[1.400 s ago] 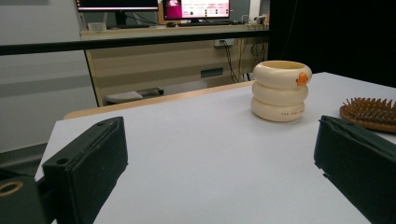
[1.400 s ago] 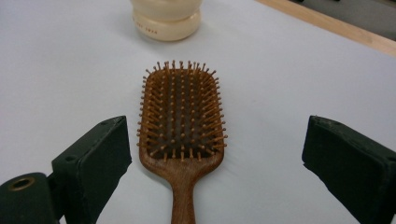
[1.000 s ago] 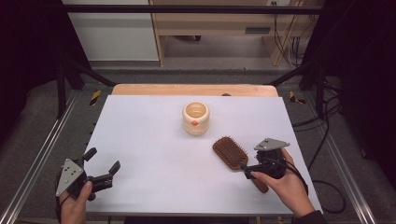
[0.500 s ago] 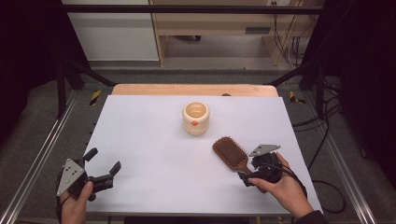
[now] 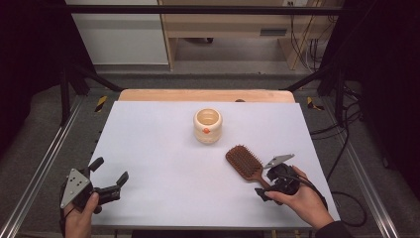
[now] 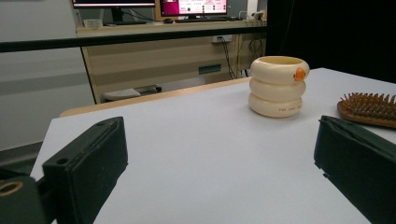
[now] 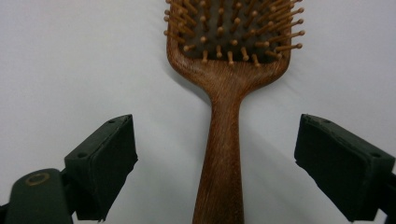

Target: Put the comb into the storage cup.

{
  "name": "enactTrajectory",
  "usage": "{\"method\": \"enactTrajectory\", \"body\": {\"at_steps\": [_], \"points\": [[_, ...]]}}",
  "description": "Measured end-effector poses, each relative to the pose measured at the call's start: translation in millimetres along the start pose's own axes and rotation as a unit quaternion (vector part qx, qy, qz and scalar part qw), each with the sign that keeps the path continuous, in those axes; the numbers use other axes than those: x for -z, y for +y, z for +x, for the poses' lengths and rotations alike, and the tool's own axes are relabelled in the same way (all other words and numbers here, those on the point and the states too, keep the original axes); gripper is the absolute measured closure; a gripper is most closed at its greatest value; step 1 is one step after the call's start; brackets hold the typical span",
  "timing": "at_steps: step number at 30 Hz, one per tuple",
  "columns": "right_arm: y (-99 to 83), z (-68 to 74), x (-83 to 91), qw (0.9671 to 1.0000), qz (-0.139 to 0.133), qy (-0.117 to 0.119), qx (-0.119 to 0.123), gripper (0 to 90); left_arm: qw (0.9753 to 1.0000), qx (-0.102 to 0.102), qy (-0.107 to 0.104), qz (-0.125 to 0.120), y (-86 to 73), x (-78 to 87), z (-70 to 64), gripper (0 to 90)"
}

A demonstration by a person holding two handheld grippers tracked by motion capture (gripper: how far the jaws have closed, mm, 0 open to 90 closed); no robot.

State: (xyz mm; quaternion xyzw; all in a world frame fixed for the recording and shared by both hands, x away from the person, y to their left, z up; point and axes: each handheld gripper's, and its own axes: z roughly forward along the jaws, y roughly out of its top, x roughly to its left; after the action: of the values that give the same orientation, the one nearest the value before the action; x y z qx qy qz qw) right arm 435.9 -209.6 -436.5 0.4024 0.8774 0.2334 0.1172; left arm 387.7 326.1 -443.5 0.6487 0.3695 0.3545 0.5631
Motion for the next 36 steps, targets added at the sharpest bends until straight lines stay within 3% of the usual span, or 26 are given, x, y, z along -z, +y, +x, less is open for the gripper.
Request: {"method": "enactTrajectory", "body": {"at_steps": [6,10,11,16,26,36], "points": [[5.0,-3.7,-5.7,0.9997,0.025,0.009,0.003,20.4,1.0,-0.002,-0.001,0.001,0.0,-0.2,-0.3,2.7],[9.6,-6.0,-8.8,0.9993,0.035,0.011,-0.007,25.4,1.0,-0.003,-0.001,0.001,0.1,-0.1,-0.5,2.7],[12.7,-7.9,-10.9,0.9991,0.039,0.009,-0.013,31.2,1.0,-0.004,-0.001,0.001,0.1,-0.1,-0.4,2.7],[18.2,-8.8,-17.3,0.9981,0.055,0.015,-0.022,40.3,1.0,-0.004,-0.001,0.002,0.1,0.0,-0.1,2.7],[19.7,-9.6,-21.9,0.9974,0.064,0.014,-0.027,53.2,1.0,-0.009,-0.002,0.004,0.2,-0.2,-0.6,2.7],[18.6,-10.5,-25.2,0.997,0.07,0.015,-0.029,58.6,0.9999,-0.012,-0.003,0.005,0.4,-0.7,-1.5,2.7]]}}
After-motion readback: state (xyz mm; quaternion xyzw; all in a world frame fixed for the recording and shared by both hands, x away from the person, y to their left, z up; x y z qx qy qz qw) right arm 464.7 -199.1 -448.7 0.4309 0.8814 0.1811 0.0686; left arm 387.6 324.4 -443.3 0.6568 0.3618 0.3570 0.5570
